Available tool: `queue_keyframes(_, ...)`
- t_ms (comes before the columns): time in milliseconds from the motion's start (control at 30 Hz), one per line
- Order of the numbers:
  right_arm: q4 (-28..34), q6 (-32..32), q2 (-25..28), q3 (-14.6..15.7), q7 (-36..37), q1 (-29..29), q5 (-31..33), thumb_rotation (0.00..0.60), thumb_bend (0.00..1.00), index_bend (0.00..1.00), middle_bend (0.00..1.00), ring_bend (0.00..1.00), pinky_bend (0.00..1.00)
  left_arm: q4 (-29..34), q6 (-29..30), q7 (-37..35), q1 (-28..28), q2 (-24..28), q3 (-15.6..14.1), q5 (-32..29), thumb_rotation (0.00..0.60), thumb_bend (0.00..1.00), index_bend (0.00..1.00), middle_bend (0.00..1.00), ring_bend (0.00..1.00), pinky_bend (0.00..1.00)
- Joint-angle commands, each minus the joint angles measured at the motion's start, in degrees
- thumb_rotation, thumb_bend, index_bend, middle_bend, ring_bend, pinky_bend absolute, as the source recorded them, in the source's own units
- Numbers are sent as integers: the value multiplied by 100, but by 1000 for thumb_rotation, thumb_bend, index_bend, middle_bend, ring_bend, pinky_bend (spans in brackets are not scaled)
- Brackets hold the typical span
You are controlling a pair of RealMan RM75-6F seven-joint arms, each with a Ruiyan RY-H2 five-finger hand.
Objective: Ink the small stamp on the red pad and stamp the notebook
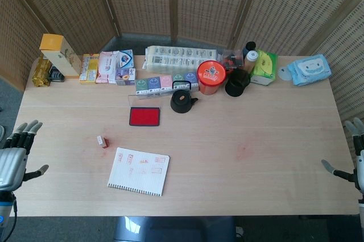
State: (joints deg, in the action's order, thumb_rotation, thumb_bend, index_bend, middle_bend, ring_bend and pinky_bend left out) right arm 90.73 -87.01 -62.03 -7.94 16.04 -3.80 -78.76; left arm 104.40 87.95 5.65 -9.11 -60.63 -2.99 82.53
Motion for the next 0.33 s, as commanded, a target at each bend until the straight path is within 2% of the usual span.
queue_keyframes(33, -65, -187, -127, -89, -164, 66, 16, 600, 12, 0, 0, 0, 0, 46, 70, 57, 122, 76, -65, 58, 600, 0, 0, 0, 0, 124)
queue_keyframes(333, -17, -355, -231, -127, -434, 135, -40, 600, 25, 0, 0, 0, 0, -75, 34, 437, 221, 2, -21, 162, 600, 0, 0, 0, 0, 97)
